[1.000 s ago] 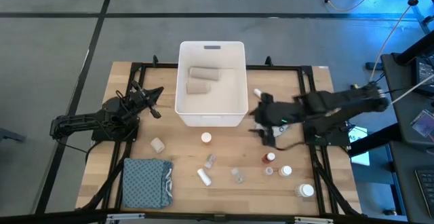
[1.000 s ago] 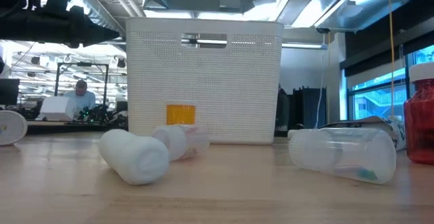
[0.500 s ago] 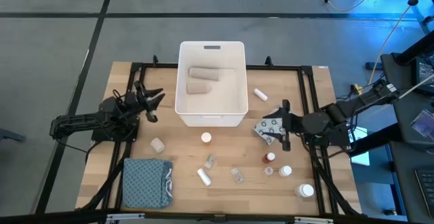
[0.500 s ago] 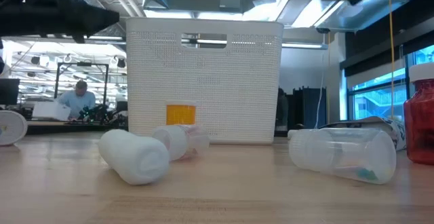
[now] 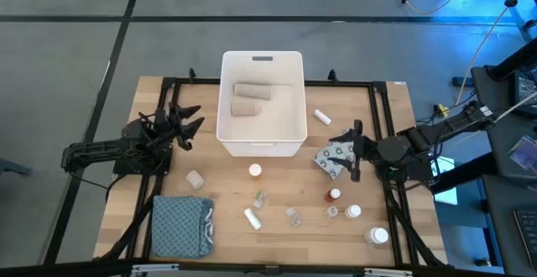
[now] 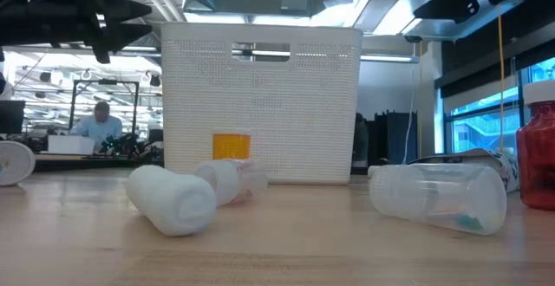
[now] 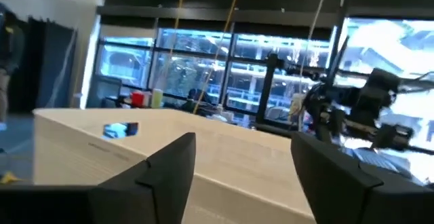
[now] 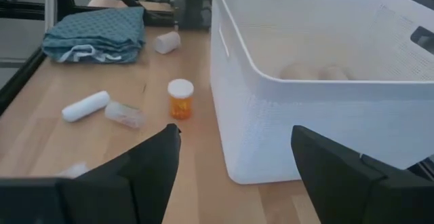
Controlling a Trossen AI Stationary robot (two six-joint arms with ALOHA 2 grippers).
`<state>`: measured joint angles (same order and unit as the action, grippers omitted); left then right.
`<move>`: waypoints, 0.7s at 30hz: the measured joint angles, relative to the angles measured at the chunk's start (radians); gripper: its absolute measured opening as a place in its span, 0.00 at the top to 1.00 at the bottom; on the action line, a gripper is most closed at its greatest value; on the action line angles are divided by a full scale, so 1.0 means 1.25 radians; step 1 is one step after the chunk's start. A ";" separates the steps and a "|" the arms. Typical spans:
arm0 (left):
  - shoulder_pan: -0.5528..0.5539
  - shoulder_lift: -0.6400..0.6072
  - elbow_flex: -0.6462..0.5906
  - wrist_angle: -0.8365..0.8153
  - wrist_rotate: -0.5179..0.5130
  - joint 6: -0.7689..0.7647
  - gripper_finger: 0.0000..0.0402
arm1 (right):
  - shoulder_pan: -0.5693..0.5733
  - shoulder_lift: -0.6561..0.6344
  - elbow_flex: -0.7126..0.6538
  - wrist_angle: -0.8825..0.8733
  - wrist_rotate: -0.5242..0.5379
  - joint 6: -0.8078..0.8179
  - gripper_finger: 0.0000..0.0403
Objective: Pick & place medical supplies in basket/bin
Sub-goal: Put the rolled brown bandage into the white bin
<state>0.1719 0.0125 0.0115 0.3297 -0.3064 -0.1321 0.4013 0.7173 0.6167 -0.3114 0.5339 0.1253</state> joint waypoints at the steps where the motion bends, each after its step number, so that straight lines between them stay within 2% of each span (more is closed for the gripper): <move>1: 0.000 0.005 0.007 -0.012 0.014 0.000 0.41 | -0.004 0.001 0.000 0.001 0.000 0.000 0.30; 5: 0.000 0.050 0.083 -0.072 0.102 0.022 0.42 | -0.019 0.001 0.000 0.001 0.000 -0.004 0.30; 8: 0.000 0.110 0.180 -0.185 0.152 0.044 0.42 | -0.033 0.002 0.000 0.001 0.000 -0.003 0.30; 12: -0.001 0.232 0.318 -0.386 0.193 0.056 0.42 | -0.046 0.002 0.000 0.001 0.000 -0.003 0.30; 15: -0.016 0.331 0.391 -0.491 0.231 0.127 0.42 | -0.055 0.002 0.000 0.001 -0.001 0.002 0.30; 21: -0.087 0.482 0.496 -0.668 0.372 0.169 0.42 | -0.066 0.002 0.000 0.001 -0.001 0.042 0.30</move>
<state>0.0627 0.6144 0.6320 -0.5057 0.1584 0.0794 0.3183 0.7193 0.6170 -0.3107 0.5327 0.1783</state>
